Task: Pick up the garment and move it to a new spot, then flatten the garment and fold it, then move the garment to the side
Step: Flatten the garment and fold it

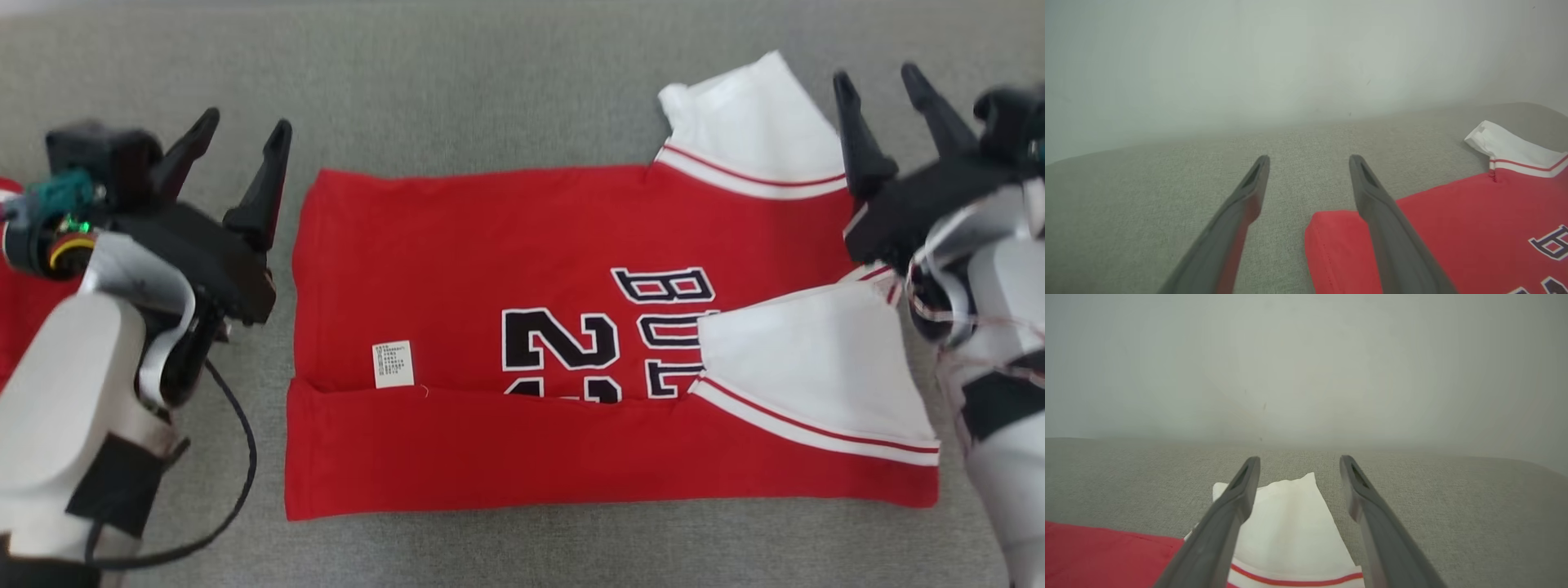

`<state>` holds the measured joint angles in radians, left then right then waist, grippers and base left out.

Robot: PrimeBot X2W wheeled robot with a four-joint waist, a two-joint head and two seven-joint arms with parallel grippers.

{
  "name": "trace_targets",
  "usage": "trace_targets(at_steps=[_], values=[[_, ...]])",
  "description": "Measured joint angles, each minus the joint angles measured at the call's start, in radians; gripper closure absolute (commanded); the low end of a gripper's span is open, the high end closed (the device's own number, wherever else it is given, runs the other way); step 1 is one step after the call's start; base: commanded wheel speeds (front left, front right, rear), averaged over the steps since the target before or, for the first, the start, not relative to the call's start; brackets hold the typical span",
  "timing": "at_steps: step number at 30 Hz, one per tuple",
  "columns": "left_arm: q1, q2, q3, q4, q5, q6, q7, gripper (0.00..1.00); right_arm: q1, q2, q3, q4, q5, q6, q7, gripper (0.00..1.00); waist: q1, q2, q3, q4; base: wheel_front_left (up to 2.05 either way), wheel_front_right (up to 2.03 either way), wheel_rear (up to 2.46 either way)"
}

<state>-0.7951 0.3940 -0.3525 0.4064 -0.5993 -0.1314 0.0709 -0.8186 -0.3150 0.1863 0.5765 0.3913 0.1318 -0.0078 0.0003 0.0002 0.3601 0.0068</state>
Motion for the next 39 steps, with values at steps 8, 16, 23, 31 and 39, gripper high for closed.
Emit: trace_targets(at_steps=[8,16,23,31,39], values=[[-0.132,0.026,-0.124,0.097,-0.125,0.000,0.158,0.00,-0.202,-0.018,0.061,0.178,-0.003,0.000,0.063,0.00,0.0001,0.0001,0.090,0.011,0.00,0.00,0.00],[-0.215,0.042,-0.237,0.128,-0.219,0.000,0.257,0.00,-0.362,-0.015,0.118,0.350,-0.012,0.000,0.131,0.00,-0.0001,0.0001,0.139,0.035,0.00,0.00,0.00],[-0.273,0.029,-0.313,0.154,-0.287,0.000,0.302,0.00,-0.468,0.000,0.161,0.474,-0.040,0.000,0.159,0.00,-0.0002,0.0000,0.174,0.056,0.00,0.00,0.00],[-0.338,0.007,-0.374,0.189,-0.349,0.000,0.337,1.00,-0.565,0.002,0.166,0.610,-0.087,0.000,0.214,0.00,-0.0003,-0.0001,0.209,0.083,0.00,0.00,0.00],[-0.368,0.013,-0.421,0.177,-0.392,0.000,0.325,1.00,-0.614,0.016,0.154,0.675,-0.112,0.000,0.263,0.06,-0.0003,-0.0001,0.223,0.097,0.00,0.00,0.00]])
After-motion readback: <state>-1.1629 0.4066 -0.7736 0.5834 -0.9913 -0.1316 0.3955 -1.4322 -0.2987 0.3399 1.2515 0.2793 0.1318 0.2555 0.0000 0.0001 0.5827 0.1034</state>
